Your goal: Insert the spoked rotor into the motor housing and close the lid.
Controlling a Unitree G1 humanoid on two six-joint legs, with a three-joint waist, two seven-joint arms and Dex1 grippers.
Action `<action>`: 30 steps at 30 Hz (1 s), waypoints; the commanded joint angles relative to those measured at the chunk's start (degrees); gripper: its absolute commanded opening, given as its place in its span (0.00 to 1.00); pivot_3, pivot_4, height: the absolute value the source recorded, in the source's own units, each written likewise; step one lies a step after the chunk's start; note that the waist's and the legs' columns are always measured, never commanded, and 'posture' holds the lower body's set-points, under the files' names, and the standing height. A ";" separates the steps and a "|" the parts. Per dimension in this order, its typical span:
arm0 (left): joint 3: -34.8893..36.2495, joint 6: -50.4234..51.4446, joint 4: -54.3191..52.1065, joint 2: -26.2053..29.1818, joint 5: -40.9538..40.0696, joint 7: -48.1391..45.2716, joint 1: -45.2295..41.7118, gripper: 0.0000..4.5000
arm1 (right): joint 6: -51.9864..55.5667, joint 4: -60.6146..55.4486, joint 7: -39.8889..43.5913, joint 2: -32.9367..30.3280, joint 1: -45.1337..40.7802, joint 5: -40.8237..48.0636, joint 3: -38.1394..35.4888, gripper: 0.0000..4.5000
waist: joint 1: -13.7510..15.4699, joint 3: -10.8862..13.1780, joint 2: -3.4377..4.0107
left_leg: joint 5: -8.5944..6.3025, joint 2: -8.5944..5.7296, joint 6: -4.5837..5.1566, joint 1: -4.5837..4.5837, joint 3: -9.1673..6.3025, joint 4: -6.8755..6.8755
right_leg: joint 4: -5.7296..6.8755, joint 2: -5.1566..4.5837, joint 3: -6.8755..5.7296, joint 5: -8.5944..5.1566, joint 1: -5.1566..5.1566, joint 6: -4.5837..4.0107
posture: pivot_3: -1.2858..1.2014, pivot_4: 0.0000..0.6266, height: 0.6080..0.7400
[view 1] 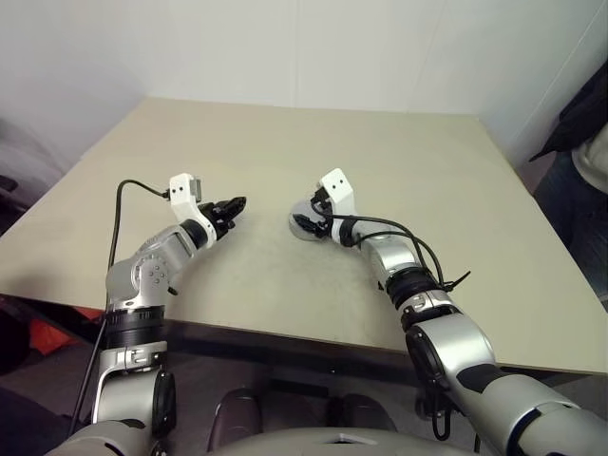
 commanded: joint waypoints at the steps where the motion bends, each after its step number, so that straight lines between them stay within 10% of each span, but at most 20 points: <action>1: 1.71 1.04 -1.72 -1.22 -2.20 2.00 -2.83 0.46 | 2.79 3.46 -0.23 -0.44 2.20 -1.76 1.27 0.72 | 0.01 0.00 0.00 | 0.00 0.00 0.00 0.00 0.00 0.00 | 0.00 0.00 0.00 0.00 0.00 0.00 | 0.52 0.00 1.00; 6: 5.79 1.91 7.61 -7.73 -7.38 4.77 -10.25 0.46 | 2.84 3.32 -0.20 -0.67 2.33 -1.76 1.41 0.72 | 0.17 -0.01 -0.01 | 0.00 -0.04 0.00 0.02 0.02 0.00 | -0.03 -0.01 0.00 -0.01 0.05 0.02 | 0.52 0.00 1.00; 13: 9.67 -0.84 37.40 -11.21 -7.04 2.44 -24.41 0.02 | 2.92 1.72 -0.48 -0.72 2.74 -1.66 1.60 0.72 | -0.06 -0.06 -0.06 | -0.01 -0.13 0.04 0.05 -0.01 -0.21 | -0.37 -0.04 0.04 -0.04 0.15 0.10 | 0.52 0.00 1.00; 30: 7.86 5.18 53.65 -8.78 -0.18 2.88 -30.31 0.01 | 7.86 -4.50 -2.41 -0.89 3.50 0.14 -0.27 0.72 | 0.40 -0.09 -0.05 | 0.07 -0.09 -0.06 0.38 0.01 -0.99 | -0.93 -0.03 0.03 0.00 0.37 0.04 | 0.52 0.00 1.00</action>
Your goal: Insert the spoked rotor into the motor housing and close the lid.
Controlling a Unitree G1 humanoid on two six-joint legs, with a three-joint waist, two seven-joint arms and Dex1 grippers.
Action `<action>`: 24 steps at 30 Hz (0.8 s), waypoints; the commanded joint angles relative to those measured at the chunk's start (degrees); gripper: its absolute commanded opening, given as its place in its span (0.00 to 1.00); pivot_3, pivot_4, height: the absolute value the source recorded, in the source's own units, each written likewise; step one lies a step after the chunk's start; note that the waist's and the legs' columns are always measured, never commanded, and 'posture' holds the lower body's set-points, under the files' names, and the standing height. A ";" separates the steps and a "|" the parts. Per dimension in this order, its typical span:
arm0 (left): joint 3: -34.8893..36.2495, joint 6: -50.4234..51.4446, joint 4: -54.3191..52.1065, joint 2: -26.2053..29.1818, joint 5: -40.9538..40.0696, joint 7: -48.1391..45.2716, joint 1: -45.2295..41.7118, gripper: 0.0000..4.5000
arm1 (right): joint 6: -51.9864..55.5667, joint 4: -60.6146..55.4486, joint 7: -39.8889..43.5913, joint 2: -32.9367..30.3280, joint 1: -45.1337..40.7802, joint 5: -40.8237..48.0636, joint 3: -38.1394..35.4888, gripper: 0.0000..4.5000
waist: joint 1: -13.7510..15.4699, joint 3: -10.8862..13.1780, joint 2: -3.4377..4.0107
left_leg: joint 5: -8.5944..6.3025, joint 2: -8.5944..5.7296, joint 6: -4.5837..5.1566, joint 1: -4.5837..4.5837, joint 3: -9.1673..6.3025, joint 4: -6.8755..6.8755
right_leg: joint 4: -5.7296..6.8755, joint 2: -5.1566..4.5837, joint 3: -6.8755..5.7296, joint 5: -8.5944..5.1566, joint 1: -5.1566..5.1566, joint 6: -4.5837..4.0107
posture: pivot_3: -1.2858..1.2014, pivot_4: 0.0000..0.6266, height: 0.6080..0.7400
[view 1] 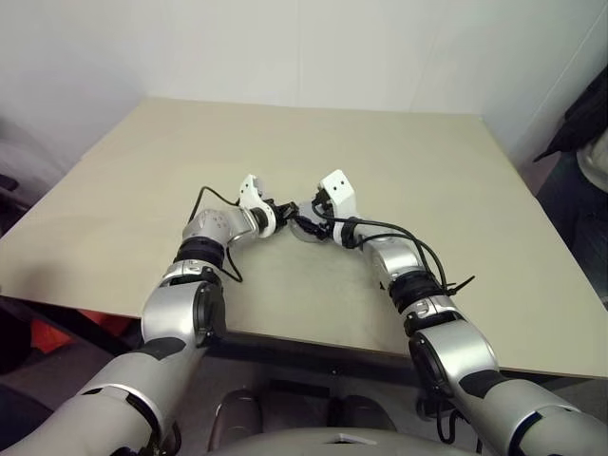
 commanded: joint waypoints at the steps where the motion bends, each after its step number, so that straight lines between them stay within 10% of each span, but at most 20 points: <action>1: 0.66 4.21 0.74 0.50 -0.42 -1.05 -0.49 0.01 | 4.93 0.87 -2.23 -0.07 1.23 0.25 -0.98 0.72 | 0.10 0.00 0.00 | 0.00 0.00 0.00 0.01 0.00 -0.01 | 0.00 0.00 0.00 0.00 0.00 0.00 | 0.52 0.00 1.00; 6: 1.28 6.80 -0.26 0.69 -0.37 -2.22 -0.44 0.01 | 5.61 -2.61 1.68 -0.19 2.15 2.00 -0.80 0.72 | 0.17 0.00 0.00 | 0.00 0.00 0.00 -0.02 -0.01 -0.02 | -0.05 0.00 0.00 0.00 -0.01 0.00 | 0.52 0.00 1.00; 10: 1.37 7.72 -0.82 0.59 -0.10 -2.50 -0.34 0.00 | 6.16 -6.79 2.84 -0.32 2.73 2.20 -0.39 1.00 | 0.48 0.00 0.00 | -0.03 0.00 0.04 -0.09 -0.01 -0.12 | -0.14 0.00 -0.01 0.08 -0.05 -0.14 | 0.52 0.00 1.00; 24: 1.37 9.87 -1.81 -0.33 0.38 -3.64 -0.25 0.00 | 12.76 -20.21 7.96 0.15 2.89 13.07 -7.29 1.00 | 1.24 0.17 0.06 | -0.09 0.02 0.16 -0.59 0.03 -0.24 | -0.21 -0.01 -0.06 0.14 -0.55 -0.36 | 0.52 0.00 1.00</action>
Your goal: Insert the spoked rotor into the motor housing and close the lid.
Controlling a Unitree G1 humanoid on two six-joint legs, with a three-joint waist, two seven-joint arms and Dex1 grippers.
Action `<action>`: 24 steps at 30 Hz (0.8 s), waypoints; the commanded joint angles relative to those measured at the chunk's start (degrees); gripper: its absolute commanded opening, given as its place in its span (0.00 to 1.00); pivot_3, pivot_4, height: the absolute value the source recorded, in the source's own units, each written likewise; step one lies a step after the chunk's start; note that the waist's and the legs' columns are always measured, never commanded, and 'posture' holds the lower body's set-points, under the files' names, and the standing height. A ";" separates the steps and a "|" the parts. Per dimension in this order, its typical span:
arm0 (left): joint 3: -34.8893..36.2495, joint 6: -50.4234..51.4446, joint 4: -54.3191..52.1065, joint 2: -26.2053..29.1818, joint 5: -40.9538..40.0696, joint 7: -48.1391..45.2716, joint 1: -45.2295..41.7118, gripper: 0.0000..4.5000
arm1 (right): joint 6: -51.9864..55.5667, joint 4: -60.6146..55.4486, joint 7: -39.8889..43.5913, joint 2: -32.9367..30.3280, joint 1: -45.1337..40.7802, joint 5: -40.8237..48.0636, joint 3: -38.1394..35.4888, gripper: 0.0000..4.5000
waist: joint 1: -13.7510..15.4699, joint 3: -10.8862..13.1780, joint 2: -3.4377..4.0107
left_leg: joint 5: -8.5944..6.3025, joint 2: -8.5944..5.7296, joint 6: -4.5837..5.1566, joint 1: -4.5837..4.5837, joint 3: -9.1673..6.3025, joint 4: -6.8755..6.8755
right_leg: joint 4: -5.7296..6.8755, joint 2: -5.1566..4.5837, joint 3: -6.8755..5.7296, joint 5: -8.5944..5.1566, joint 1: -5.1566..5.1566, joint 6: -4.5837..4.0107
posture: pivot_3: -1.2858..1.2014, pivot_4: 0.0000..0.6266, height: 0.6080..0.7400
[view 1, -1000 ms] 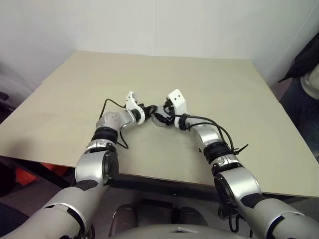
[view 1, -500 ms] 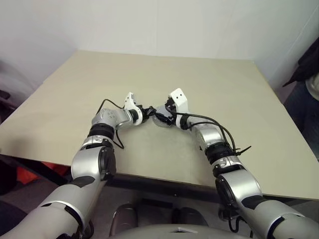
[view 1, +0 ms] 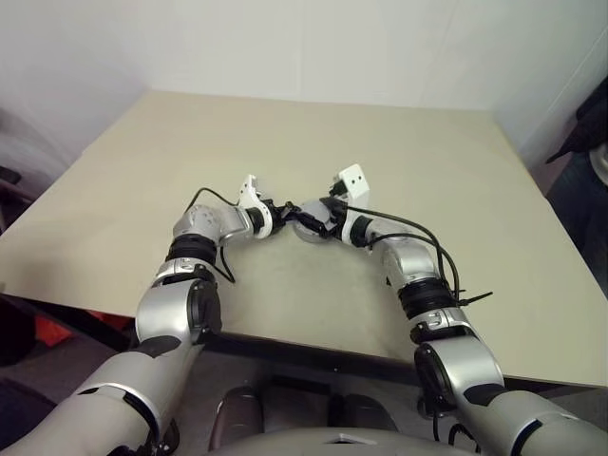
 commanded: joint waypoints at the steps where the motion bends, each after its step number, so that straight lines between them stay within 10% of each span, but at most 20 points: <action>1: -0.74 1.51 0.43 -0.96 0.32 -0.36 -0.38 0.00 | 2.94 -6.85 1.33 0.03 -1.89 5.32 -2.52 1.00 | 0.09 0.01 0.01 | 0.00 0.00 0.00 0.00 0.00 0.00 | 0.00 0.00 0.00 0.00 0.01 0.00 | 0.52 0.00 1.00; 17: -1.01 1.19 -0.53 -1.52 0.97 -1.38 0.01 0.00 | 41.29 9.40 -15.05 -10.42 -10.10 18.77 -21.43 1.00 | 1.67 0.03 0.04 | 0.09 -0.10 -0.15 -0.01 0.03 0.00 | -0.04 -0.11 -0.04 -0.04 0.09 0.06 | 0.52 0.00 1.00; 24: -1.22 1.22 -1.48 -1.73 1.01 -1.30 0.72 0.00 | 51.45 3.54 -13.17 -9.37 -5.43 20.43 -19.04 1.00 | 1.96 0.04 0.13 | 0.09 -0.10 -0.15 0.12 0.03 0.00 | -0.03 -0.10 -0.07 -0.08 0.21 0.13 | 0.52 0.00 1.00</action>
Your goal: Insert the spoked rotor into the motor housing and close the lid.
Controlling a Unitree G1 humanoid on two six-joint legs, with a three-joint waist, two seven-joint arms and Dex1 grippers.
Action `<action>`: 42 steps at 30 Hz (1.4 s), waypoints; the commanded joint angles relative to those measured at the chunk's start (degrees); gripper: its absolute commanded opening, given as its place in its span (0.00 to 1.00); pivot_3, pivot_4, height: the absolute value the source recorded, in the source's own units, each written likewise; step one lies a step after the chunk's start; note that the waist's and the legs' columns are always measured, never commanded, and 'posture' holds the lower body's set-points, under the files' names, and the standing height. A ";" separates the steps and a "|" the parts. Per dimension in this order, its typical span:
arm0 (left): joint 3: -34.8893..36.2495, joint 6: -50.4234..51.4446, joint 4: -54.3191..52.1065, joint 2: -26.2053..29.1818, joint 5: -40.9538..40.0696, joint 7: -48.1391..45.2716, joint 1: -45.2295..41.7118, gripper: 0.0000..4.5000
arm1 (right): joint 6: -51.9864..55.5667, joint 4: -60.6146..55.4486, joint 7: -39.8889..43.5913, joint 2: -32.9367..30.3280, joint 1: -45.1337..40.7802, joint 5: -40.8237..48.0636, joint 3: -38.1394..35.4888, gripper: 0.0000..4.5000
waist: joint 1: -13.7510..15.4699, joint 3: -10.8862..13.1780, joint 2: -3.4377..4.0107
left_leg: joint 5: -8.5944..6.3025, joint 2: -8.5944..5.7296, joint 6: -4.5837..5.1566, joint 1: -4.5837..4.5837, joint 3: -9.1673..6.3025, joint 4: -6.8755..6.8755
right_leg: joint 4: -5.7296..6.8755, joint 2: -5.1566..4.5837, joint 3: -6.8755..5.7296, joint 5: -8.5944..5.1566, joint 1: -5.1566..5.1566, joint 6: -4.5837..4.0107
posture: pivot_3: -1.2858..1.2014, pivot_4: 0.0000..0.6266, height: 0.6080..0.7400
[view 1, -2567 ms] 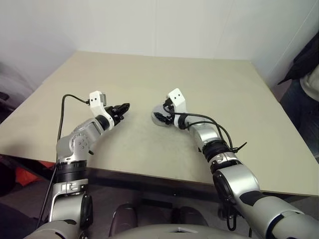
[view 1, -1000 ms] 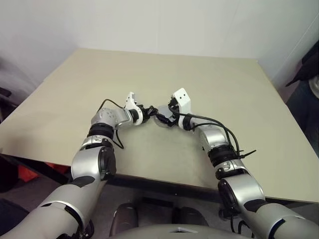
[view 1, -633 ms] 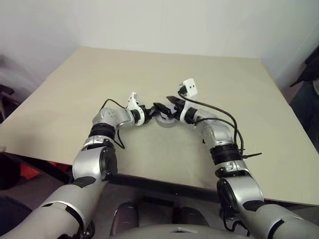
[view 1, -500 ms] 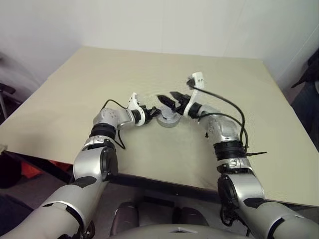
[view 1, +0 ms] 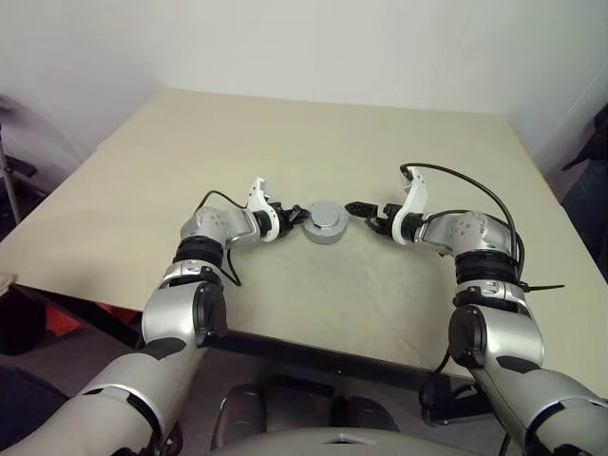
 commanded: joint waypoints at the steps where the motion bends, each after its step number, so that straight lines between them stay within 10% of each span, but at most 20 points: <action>1: -0.81 0.72 -1.15 -0.43 0.45 0.22 0.37 0.00 | 6.17 -2.59 0.41 2.38 2.27 2.40 1.25 1.00 | 0.00 0.00 0.00 | 0.00 0.00 0.00 0.01 0.00 0.00 | 0.00 0.00 0.00 0.00 0.01 0.00 | 0.52 0.00 1.00; 42: -1.68 1.40 -4.53 -0.56 2.04 0.57 2.51 0.00 | -0.16 -0.43 -3.54 19.80 -3.99 5.21 -4.56 1.00 | -1.99 -0.02 -0.01 | 0.28 0.10 -0.47 0.06 -0.02 -0.33 | 0.11 0.13 0.03 0.06 -0.27 -0.14 | 0.52 0.00 1.00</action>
